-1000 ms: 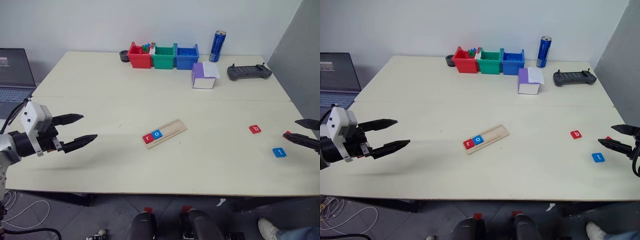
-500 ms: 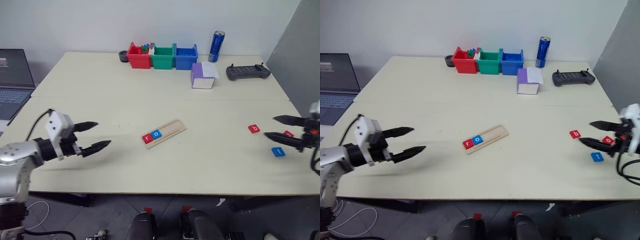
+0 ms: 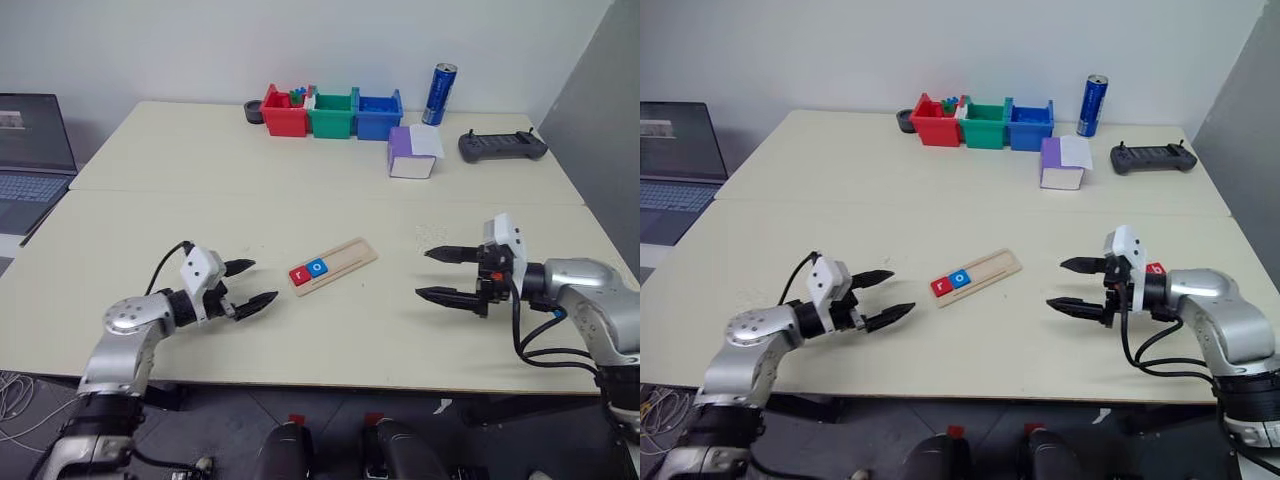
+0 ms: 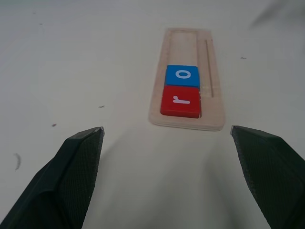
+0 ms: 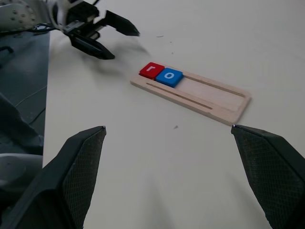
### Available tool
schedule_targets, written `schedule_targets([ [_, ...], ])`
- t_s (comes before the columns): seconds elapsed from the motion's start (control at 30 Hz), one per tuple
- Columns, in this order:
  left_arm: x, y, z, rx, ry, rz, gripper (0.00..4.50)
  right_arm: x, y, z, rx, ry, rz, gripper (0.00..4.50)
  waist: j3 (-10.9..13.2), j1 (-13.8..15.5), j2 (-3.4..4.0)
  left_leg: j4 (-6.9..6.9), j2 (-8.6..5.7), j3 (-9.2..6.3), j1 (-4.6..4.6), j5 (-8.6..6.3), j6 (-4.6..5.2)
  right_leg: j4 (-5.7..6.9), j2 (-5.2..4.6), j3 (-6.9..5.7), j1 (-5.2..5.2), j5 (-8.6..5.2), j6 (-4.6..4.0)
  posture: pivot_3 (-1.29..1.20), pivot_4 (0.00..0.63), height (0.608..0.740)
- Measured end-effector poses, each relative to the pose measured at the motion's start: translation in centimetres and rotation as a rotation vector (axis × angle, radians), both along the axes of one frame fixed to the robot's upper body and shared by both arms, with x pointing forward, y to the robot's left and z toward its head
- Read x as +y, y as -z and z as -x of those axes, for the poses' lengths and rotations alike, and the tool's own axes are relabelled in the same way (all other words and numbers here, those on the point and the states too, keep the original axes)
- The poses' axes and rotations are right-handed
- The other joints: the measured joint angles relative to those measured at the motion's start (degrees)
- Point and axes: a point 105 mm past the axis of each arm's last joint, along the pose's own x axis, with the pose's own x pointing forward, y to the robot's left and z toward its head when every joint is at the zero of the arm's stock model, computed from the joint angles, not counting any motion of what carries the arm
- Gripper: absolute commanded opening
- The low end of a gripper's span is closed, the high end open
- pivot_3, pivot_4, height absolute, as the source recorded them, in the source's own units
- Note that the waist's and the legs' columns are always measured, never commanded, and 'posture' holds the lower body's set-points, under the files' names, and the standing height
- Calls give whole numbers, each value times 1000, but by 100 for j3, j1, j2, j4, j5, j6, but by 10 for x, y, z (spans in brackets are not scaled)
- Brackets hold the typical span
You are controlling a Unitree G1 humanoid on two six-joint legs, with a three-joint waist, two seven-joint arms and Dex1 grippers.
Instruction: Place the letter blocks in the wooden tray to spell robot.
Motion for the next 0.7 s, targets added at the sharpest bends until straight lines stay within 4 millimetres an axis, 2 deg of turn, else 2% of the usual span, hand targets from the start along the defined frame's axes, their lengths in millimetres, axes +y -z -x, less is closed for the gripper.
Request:
schedule_targets([
  [0.2, -10, 6, -7, 36, 91, 7, 4500, 6, 5, 5, 9, -12, 17, 4479, 0, -7, 0, 2, 0, -1, 1, 0, 0, 2, 1, -1, 0, 0, 0, 0, 150, 740],
  [0.37, -17, 24, -13, 46, 123, -53, 4500, 7, 8, 8, 14, -3, 18, 4479, -1, -9, -1, 3, 0, -1, 2, 0, 0, 4, 1, -2, 1, 0, -1, 0, 150, 740],
  [0.7, -29, 24, -30, -33, 137, -93, 4500, 12, 8, 6, 3, 17, -7, 4479, -4, 0, -3, 9, 0, -14, 13, 0, 1, 2, 1, -17, 25, 1, 0, 0, 150, 740],
])
